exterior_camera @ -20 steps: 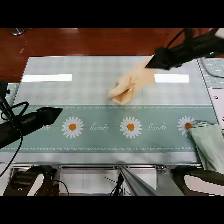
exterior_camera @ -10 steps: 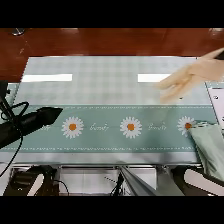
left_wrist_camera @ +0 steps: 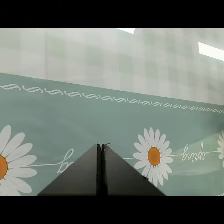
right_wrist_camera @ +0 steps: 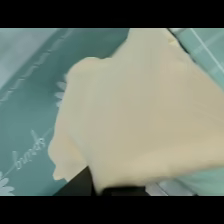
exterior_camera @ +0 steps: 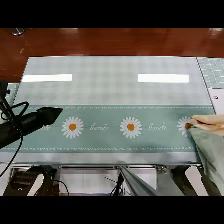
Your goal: Fold the shirts.
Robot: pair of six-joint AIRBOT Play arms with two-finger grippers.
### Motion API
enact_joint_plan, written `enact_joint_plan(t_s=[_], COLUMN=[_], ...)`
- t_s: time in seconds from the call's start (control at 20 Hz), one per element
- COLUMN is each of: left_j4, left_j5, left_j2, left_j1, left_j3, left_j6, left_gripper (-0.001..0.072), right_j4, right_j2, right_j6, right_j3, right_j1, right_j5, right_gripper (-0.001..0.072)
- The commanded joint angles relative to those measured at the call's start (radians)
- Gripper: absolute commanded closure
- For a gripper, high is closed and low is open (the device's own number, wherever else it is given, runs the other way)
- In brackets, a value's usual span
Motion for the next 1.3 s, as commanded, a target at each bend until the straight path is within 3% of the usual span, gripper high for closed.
enact_joint_plan(t_s=[0.0, 0.1, 0.15, 0.2, 0.25, 0.35, 0.45, 0.5, 0.6, 0.7, 0.8, 0.95, 1.0, 1.05, 1.15, 1.25], left_j4=[0.0, 0.001, 0.0, 0.0, 0.001, 0.003, 0.009, 0.008, 0.008, -0.006, -0.06, -0.068, -0.067, -0.066, -0.025, 0.153], left_j5=[0.0, 0.001, 0.001, 0.001, 0.008, 0.074, 0.175, 0.217, 0.27, 0.289, 0.264, 0.089, 0.022, -0.038, -0.094, -0.115], left_j2=[0.0, 0.0, 0.0, 0.0, 0.0, 0.0, 0.0, -0.002, -0.023, -0.095, -0.221, -0.445, -0.509, -0.571, -0.658, -0.731], left_j1=[0.001, 0.001, 0.001, 0.001, 0.001, 0.002, 0.016, 0.029, 0.048, 0.039, 0.014, -0.072, -0.103, -0.131, -0.174, -0.218], left_j3=[0.0, 0.0, 0.0, 0.0, 0.0, 0.0, 0.003, 0.011, 0.067, 0.19, 0.37, 0.684, 0.767, 0.832, 0.868, 0.834], left_j6=[0.0, 0.0, 0.001, 0.001, 0.006, 0.083, 0.133, 0.132, 0.14, 0.242, 0.293, 0.32, 0.32, 0.319, 0.294, 0.15], left_gripper=[0.0687, 0.0687, 0.0687, 0.0687, 0.0687, 0.0687, 0.0687, 0.0687, 0.0687, 0.0687, 0.0687, 0.0688, 0.0689, 0.0688, 0.0689, 0.0689], right_j4=[-0.215, -0.36, -0.433, -0.456, -0.446, -0.369, -0.175, -0.045, 0.289, 0.716, 0.912, 0.715, 0.598, 0.492, 0.288, 0.081], right_j2=[0.148, 0.195, 0.207, 0.206, 0.197, 0.187, 0.183, 0.183, 0.173, 0.123, 0.045, -0.087, -0.126, -0.156, -0.22, -0.309], right_j6=[0.035, 0.074, 0.127, 0.143, 0.135, 0.134, 0.121, 0.113, 0.064, -0.099, -0.192, -0.248, -0.247, -0.23, -0.143, -0.029], right_j3=[-0.196, -0.249, -0.266, -0.27, -0.27, -0.27, -0.27, -0.27, -0.27, -0.269, -0.234, -0.113, -0.082, -0.076, -0.076, -0.076], right_j1=[-0.125, -0.137, -0.138, -0.137, -0.137, -0.137, -0.137, -0.137, -0.13, -0.034, 0.164, 0.549, 0.679, 0.791, 0.938, 1.016], right_j5=[0.007, 0.003, 0.003, -0.006, -0.036, -0.144, -0.277, -0.357, -0.55, -0.699, -0.79, -0.82, -0.816, -0.835, -0.832, -0.769], right_gripper=[0.069, 0.0677, 0.0488, 0.0198, 0.0085, 0.0086, 0.0102, 0.015, 0.0162, 0.0162, 0.0189, 0.0203, 0.0592, 0.0692, 0.0692, 0.0692])
